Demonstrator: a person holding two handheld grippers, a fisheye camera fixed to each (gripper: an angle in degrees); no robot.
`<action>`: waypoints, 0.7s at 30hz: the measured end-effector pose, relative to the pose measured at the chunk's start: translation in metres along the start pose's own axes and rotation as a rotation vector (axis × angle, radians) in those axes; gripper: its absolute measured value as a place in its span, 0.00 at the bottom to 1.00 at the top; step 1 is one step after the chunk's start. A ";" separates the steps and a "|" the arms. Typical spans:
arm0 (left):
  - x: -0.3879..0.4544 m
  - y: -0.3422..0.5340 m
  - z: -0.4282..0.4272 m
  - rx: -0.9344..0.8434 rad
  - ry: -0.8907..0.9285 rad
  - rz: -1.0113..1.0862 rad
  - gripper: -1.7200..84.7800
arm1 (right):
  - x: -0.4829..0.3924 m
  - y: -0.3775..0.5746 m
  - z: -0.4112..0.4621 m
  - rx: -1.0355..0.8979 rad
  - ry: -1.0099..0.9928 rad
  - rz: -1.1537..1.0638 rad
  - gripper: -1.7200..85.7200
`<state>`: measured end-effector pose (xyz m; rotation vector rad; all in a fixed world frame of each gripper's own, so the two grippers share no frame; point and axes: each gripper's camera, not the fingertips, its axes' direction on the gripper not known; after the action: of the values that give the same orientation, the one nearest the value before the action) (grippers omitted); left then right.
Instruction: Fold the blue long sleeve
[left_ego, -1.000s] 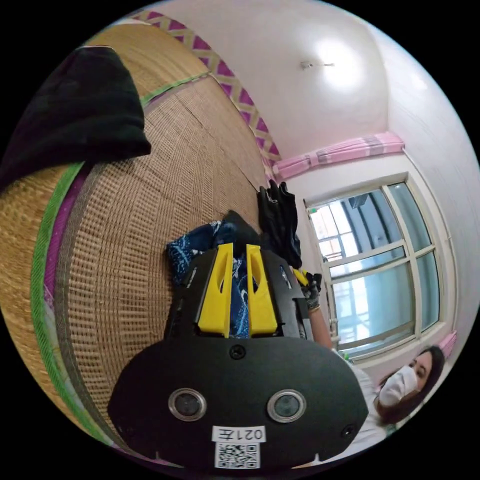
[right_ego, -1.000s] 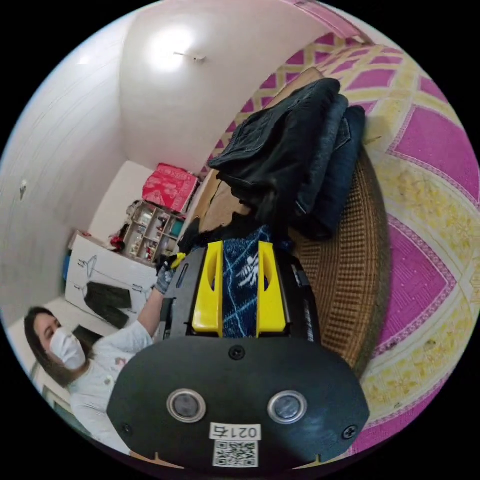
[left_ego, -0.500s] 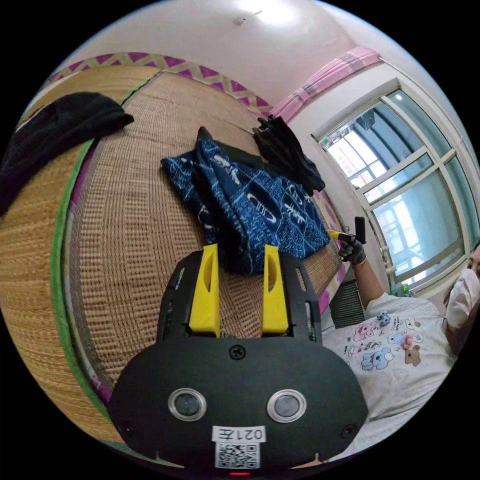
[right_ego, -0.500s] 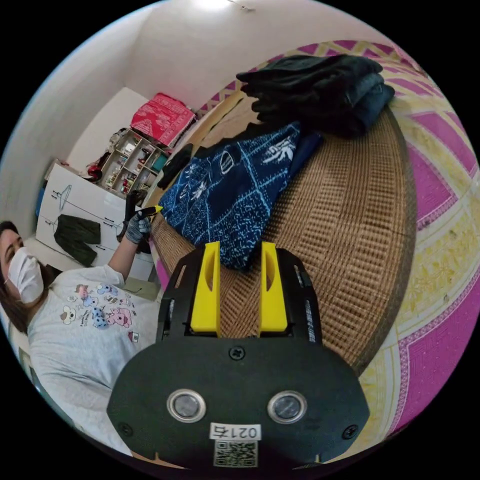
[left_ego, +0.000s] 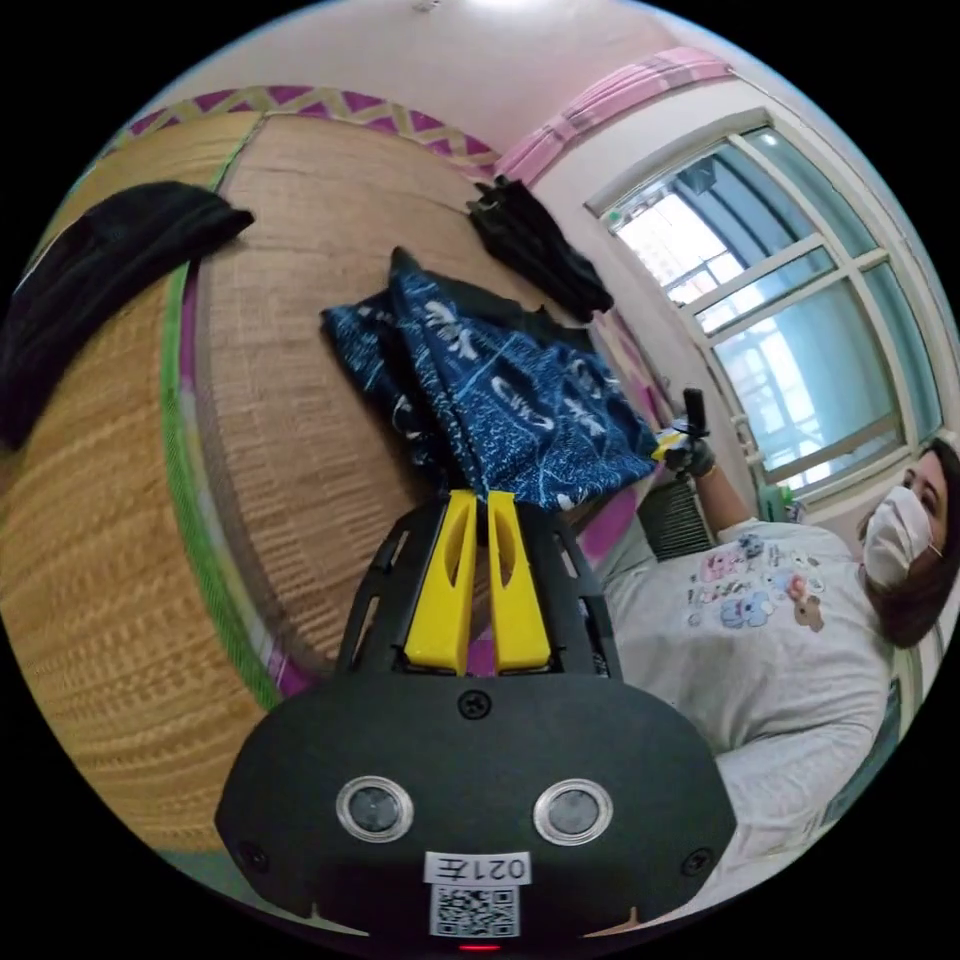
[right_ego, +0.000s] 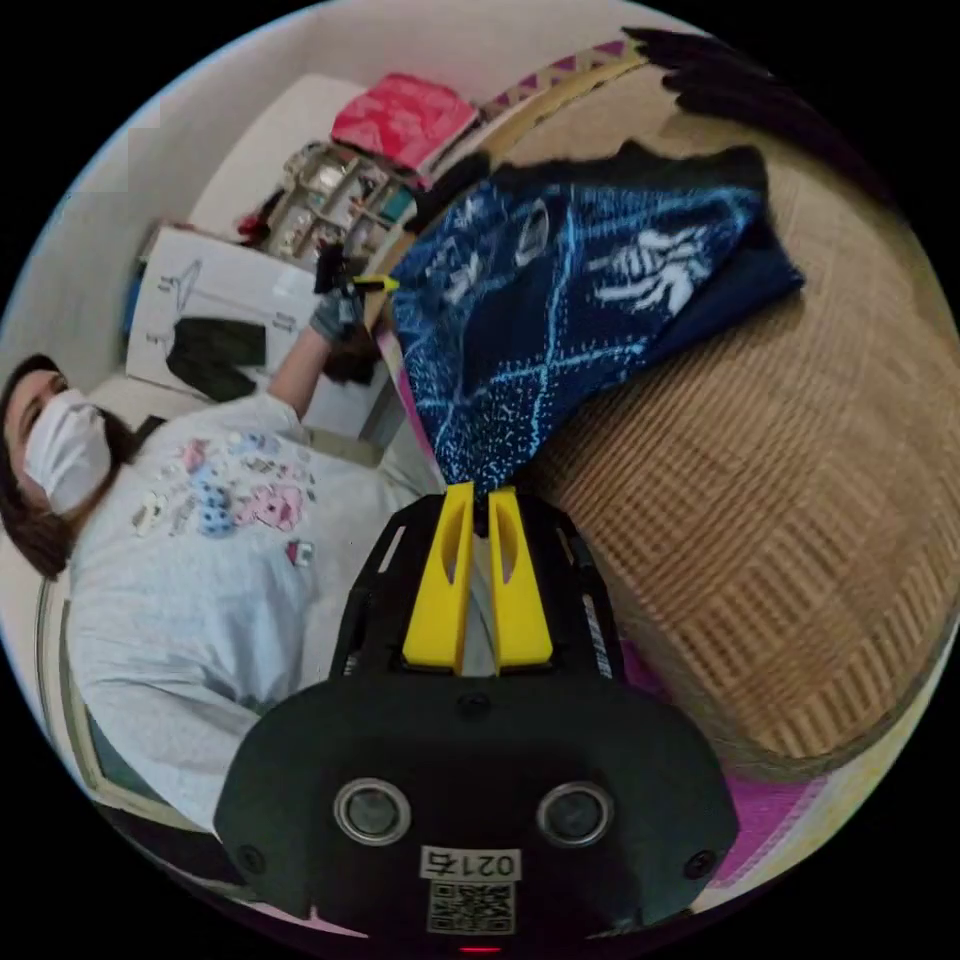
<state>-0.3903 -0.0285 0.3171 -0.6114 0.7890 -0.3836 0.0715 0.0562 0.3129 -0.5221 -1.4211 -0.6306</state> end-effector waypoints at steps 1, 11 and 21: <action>-0.007 0.016 0.004 0.053 0.018 -0.017 0.01 | -0.005 0.006 -0.002 0.058 0.000 -0.006 0.04; 0.045 0.118 -0.008 0.397 -0.025 -0.016 0.02 | 0.008 0.027 -0.089 0.415 0.132 0.095 0.12; 0.214 0.095 0.173 0.301 0.363 -0.196 0.14 | 0.037 -0.025 -0.084 0.402 0.183 0.181 0.13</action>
<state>-0.1115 -0.0069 0.2357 -0.3385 0.9964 -0.7937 0.1172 -0.0221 0.3410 -0.2620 -1.2663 -0.2300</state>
